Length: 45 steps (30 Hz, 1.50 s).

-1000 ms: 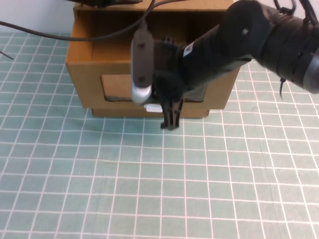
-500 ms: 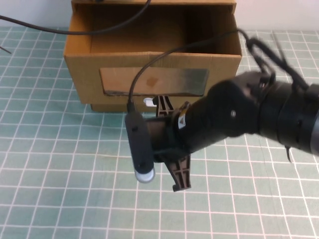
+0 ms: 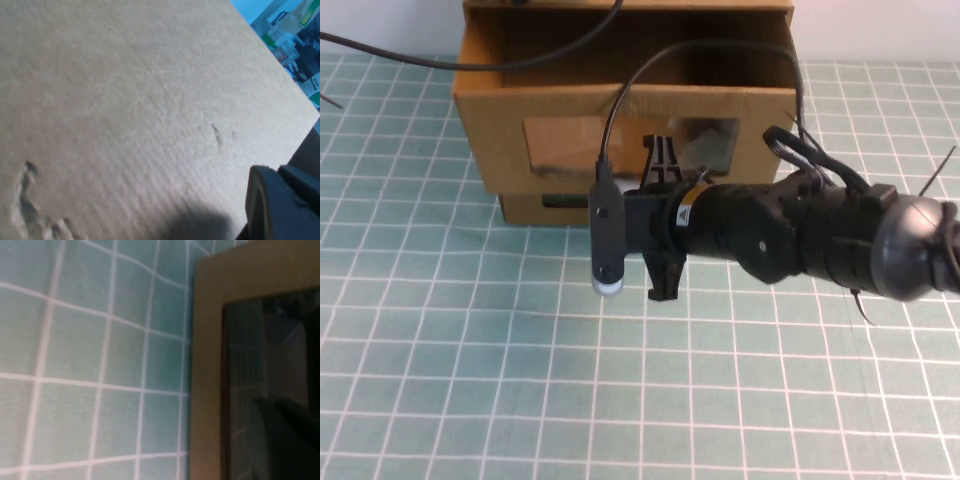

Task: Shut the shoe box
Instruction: Close the shoe box with your right arm

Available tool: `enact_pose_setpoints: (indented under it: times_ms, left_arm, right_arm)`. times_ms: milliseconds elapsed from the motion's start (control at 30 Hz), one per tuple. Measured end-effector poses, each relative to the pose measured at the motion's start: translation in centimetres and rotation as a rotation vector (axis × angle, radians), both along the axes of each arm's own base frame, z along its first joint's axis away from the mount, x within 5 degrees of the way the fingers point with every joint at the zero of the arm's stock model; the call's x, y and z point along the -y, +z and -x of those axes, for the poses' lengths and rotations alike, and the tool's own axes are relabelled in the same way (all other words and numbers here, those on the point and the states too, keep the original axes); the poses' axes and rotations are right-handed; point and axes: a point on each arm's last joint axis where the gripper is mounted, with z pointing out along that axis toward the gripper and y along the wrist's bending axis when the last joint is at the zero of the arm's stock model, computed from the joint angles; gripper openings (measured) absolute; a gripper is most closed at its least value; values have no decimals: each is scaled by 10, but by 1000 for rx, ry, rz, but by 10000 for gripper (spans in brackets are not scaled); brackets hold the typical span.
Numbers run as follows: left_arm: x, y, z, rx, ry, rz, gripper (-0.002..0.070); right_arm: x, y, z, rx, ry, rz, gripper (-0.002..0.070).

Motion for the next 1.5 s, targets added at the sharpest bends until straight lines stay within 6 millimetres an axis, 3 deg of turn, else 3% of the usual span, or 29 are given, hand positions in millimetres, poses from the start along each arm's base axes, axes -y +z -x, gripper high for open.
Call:
enact_pose_setpoints:
  times_ms: [233, 433, 667, 900, 1033, 1167, 1300, 1500]
  left_arm:
    - [0, 0, 0, 0, 0, 0, -3]
    - [0, 0, 0, 5, -1, -3, -3]
    - [0, 0, 1, 2, -7, -5, -3]
    - [0, 0, 1, -1, -14, -7, -3]
    - [0, 0, 1, 1, -14, -9, -3]
    - [0, 0, 1, 0, -15, -9, -3]
    - [0, 0, 1, 0, -16, -10, -3]
    - [0, 0, 1, 1, -16, -11, -3]
  right_arm:
    - [5, 5, -41, -27, -113, -96, -14]
    - [4, 17, -59, -84, -138, -114, -14]
    - [8, 24, -57, -132, -136, -101, -14]
    - [19, 63, -20, -143, -132, -205, -14]
    - [27, 88, -7, -136, -177, -366, -14]
    - [32, 105, -12, -108, -276, -583, -14]
    - [35, 104, -19, -102, -325, -644, -14]
    - [29, 80, -36, -81, -389, -653, -14]
